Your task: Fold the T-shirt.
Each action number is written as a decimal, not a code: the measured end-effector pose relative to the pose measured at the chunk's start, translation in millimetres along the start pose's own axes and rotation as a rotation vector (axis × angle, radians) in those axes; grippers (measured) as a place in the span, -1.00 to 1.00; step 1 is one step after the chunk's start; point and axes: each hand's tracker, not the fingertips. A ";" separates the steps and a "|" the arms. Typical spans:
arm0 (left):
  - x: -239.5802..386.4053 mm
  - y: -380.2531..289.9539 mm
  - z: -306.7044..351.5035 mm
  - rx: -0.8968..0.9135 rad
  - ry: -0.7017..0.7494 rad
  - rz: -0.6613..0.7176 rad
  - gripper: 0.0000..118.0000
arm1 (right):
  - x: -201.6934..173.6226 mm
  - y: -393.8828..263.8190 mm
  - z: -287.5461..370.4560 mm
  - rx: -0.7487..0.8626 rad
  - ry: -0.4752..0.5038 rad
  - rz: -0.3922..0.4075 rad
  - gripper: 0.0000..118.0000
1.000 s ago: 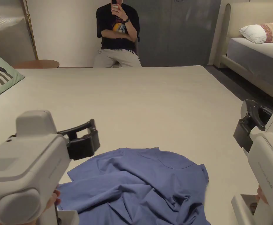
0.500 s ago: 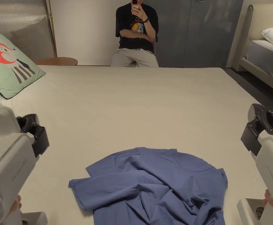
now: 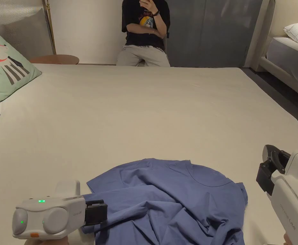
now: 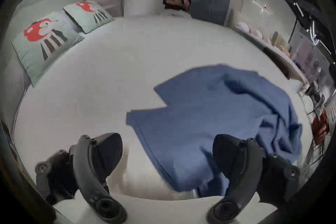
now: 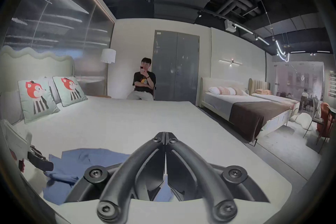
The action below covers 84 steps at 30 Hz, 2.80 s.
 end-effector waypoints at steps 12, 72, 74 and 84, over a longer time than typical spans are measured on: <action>18.8 -7.2 -4.7 0.044 0.114 -0.032 -0.96 | 26.4 -44.8 -55.8 -0.304 -0.037 -0.011 1.00; -6.9 235.9 262.3 0.763 -0.147 0.088 -0.99 | 12.8 250.2 -32.0 0.181 0.225 -0.142 -0.74; -10.2 255.5 252.2 0.772 -0.148 0.101 -0.99 | 10.0 255.9 -49.8 0.185 0.211 -0.133 -0.74; -27.9 329.2 178.0 0.785 -0.120 0.159 -0.99 | -5.5 245.6 -161.6 0.152 0.161 -0.118 -0.74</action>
